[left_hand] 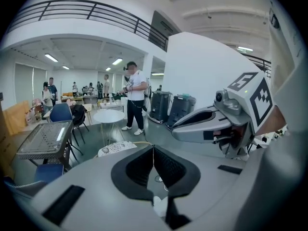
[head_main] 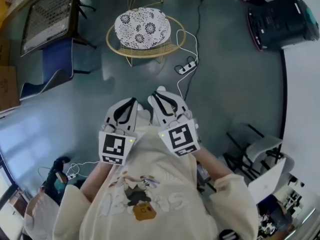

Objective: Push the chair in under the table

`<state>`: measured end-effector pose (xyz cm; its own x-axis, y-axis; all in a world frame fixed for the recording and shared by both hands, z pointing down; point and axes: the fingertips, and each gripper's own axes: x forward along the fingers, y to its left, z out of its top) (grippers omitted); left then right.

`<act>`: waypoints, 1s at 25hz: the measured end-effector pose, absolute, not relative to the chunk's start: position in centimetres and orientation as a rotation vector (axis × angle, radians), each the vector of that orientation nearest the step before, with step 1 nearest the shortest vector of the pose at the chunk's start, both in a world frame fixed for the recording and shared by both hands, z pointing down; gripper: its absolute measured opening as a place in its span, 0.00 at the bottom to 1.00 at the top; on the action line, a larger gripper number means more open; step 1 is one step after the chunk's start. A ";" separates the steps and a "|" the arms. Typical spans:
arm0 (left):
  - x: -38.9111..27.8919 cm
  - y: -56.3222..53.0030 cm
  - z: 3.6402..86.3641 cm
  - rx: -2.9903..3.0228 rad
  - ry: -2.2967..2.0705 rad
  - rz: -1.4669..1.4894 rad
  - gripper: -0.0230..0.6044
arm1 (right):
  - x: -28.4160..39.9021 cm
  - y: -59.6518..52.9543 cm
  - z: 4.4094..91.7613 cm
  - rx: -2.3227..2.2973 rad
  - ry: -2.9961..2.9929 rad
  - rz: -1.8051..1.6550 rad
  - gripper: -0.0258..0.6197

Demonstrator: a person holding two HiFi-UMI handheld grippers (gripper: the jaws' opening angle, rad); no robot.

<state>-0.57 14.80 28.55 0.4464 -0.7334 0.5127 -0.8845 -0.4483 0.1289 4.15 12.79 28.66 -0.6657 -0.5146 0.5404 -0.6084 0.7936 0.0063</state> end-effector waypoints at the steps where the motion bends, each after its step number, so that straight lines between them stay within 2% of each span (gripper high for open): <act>1: -0.7 14.3 28.8 2.320 -1.365 0.555 0.05 | 4.2 12.2 29.2 0.821 -2.443 0.235 0.06; 12: -0.3 3.0 32.4 2.288 -1.362 0.665 0.05 | 4.5 0.7 33.8 0.661 -2.482 0.229 0.06; 20: -0.8 -2.9 36.0 2.265 -1.309 0.783 0.06 | 3.5 -2.9 37.2 0.443 -2.512 0.200 0.08; 21: -0.6 -3.1 36.7 2.271 -1.288 0.796 0.08 | 3.4 -2.8 37.7 0.415 -2.508 0.204 0.09; 23: -0.1 -3.4 38.2 2.286 -1.214 0.842 0.21 | 3.1 -3.0 38.8 0.371 -2.493 0.203 0.11; 25: 0.1 -3.7 39.8 2.298 -1.147 0.880 0.26 | 2.6 -3.5 40.0 0.345 -2.482 0.196 0.14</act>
<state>0.12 -3.69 39.77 0.4584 -0.5489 0.6990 -0.8174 -0.5692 0.0891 2.62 -3.49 39.95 -0.7752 -0.1992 0.5995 -0.2908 0.9550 -0.0587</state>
